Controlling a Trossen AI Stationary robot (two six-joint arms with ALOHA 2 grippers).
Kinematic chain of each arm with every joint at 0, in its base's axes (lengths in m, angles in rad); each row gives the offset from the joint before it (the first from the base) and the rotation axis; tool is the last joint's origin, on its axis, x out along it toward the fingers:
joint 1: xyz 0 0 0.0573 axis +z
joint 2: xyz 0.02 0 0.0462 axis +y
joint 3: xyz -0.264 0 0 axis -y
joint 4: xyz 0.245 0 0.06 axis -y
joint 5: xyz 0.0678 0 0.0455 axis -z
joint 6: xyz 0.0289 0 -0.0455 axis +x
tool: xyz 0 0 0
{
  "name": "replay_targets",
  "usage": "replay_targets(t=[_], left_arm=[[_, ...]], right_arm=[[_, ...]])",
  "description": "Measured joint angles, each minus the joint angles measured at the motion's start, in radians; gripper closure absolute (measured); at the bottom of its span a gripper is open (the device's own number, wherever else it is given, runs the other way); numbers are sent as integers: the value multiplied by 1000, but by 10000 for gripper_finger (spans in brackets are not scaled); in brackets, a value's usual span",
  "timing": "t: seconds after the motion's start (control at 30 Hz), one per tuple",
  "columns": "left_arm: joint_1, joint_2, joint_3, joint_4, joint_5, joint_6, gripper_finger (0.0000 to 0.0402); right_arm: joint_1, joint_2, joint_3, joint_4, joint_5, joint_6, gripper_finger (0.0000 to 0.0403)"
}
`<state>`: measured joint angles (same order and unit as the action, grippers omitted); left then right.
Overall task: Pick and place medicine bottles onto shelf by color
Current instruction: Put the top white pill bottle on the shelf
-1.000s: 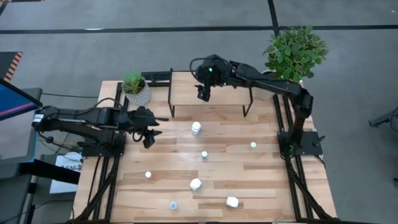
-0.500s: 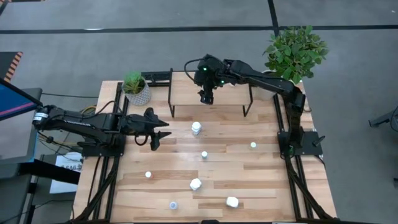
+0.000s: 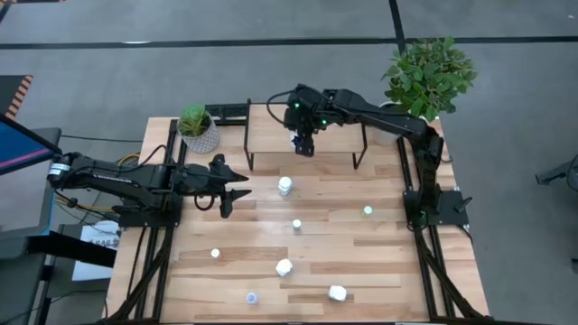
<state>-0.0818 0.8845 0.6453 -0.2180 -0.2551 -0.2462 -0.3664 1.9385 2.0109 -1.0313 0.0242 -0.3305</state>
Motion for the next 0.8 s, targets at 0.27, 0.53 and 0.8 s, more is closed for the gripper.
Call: replay_targets(t=[0.27, 0.53, 0.8], left_arm=[[0, 0, 0, 0, -5, 5, 217], [0, 0, 0, 0, -7, 19, 217], [0, 0, 0, 0, -7, 25, 217]], right_arm=[[27, 0, 0, -1, -1, 6, 112], [21, 0, 0, 53, 0, 6, 112], [10, 54, -1, 84, 0, -5, 112]])
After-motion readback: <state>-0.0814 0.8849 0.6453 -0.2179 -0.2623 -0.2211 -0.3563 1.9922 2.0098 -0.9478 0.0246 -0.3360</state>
